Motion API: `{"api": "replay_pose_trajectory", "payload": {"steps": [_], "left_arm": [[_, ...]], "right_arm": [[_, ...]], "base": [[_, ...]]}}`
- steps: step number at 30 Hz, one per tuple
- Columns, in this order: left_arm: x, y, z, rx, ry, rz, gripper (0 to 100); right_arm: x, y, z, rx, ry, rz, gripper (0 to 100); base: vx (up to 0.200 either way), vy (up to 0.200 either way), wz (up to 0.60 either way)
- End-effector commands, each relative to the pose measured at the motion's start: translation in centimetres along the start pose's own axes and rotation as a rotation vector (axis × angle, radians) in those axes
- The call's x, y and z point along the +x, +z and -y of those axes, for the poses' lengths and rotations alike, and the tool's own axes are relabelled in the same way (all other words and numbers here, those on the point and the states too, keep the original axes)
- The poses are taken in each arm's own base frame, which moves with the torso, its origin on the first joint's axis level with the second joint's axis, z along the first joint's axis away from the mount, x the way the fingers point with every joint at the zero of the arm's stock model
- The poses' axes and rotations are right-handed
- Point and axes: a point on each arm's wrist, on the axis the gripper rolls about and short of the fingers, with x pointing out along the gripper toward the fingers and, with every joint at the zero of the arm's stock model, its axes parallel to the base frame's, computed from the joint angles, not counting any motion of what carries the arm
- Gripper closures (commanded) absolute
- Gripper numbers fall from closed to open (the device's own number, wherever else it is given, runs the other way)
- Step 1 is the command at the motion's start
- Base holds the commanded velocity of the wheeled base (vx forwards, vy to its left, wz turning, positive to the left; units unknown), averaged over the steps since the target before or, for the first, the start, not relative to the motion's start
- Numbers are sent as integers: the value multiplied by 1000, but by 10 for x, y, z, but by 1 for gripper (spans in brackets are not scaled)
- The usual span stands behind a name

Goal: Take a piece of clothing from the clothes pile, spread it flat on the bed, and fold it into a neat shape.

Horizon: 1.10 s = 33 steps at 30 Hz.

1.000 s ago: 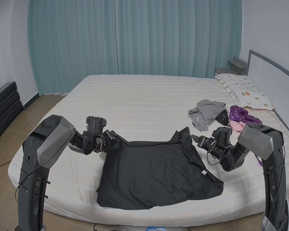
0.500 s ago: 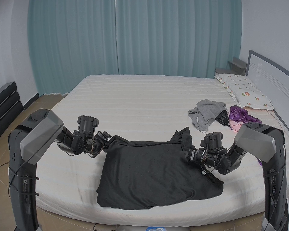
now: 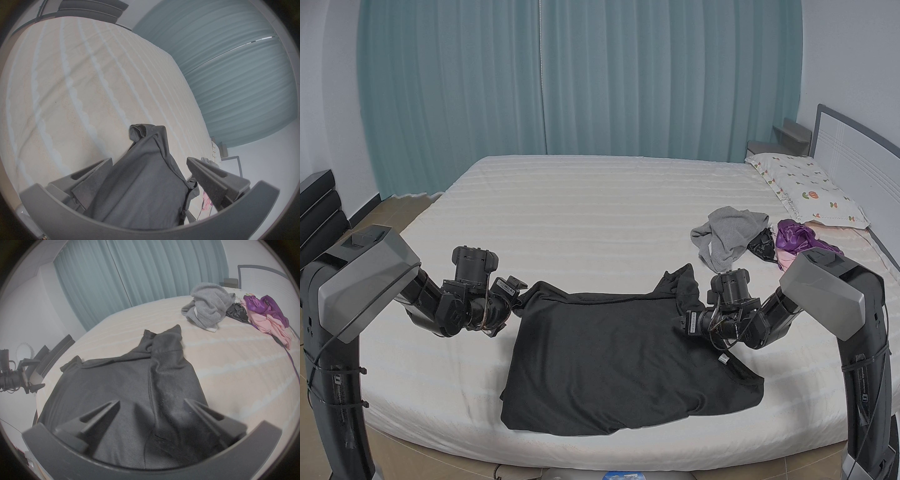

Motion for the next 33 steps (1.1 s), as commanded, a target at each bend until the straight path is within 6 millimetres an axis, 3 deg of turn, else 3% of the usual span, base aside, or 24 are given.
{"api": "replay_pose_trajectory", "payload": {"steps": [1, 12, 19, 24, 29, 33], "left_arm": [[-10, 2, 2, -12, -18, 8, 0], [-22, 2, 1, -13, -41, 19, 0], [-20, -1, -3, -12, -26, 11, 0], [-18, -1, -5, -12, -20, 9, 0], [-18, -2, -5, -12, -19, 8, 0], [-18, -1, -5, -8, -15, 18, 0]], "right_arm": [[2, 4, -1, -1, -20, -7, 100], [4, 16, 9, 18, -121, 36, 100], [-4, 43, 41, 69, -170, 134, 100], [-11, 56, 76, 119, -232, 173, 100], [-12, 56, 99, 159, -264, 188, 100], [-1, 43, 108, 177, -272, 173, 100]], "base": [[0, 0, 0], [0, 0, 0], [0, 0, 0], [0, 0, 0], [0, 0, 0], [0, 0, 0]]}}
